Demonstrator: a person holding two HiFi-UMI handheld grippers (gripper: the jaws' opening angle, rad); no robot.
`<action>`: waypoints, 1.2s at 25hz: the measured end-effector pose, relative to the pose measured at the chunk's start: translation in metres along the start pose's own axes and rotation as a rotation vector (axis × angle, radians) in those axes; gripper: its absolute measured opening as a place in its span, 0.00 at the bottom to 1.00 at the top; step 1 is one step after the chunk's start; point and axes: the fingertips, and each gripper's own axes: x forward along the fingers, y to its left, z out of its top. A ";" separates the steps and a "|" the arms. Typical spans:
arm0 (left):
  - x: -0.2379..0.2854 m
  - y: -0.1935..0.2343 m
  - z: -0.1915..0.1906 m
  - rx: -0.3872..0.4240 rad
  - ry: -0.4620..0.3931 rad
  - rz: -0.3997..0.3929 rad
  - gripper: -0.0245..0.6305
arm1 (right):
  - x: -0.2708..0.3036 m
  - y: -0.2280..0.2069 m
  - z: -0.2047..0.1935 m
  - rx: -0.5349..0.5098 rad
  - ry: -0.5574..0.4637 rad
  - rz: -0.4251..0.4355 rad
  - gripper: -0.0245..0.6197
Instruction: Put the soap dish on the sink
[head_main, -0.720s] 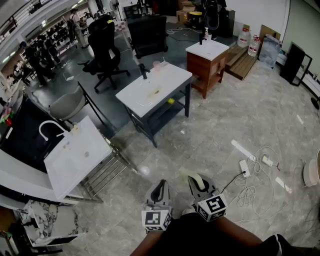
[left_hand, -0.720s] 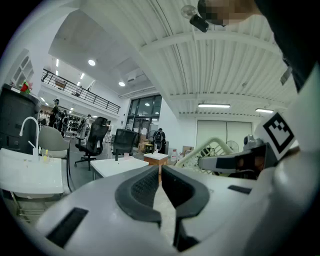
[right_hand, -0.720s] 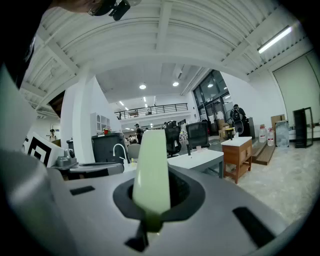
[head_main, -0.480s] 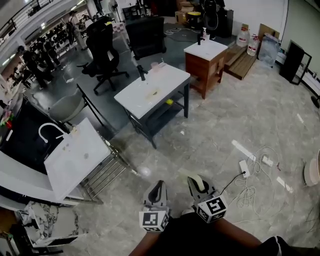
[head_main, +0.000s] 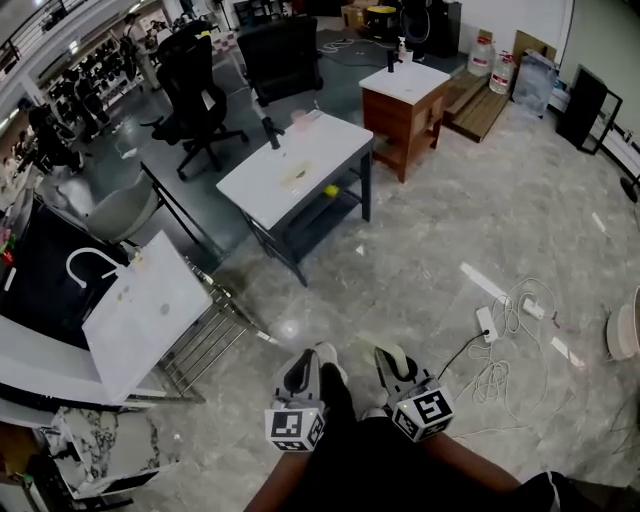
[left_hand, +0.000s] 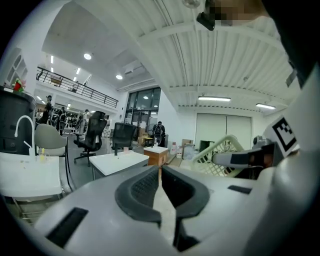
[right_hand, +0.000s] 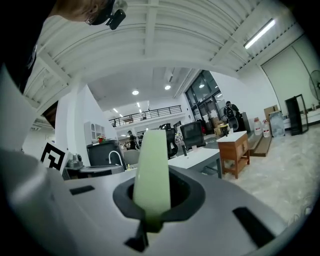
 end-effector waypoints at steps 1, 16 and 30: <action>0.006 0.003 0.002 -0.002 -0.005 -0.004 0.07 | 0.005 -0.003 -0.002 0.008 0.002 -0.004 0.05; 0.143 0.081 0.027 -0.013 -0.031 -0.037 0.07 | 0.154 -0.080 0.031 -0.036 0.041 -0.050 0.05; 0.266 0.208 0.076 -0.052 -0.040 -0.084 0.07 | 0.324 -0.099 0.075 -0.062 0.085 -0.059 0.05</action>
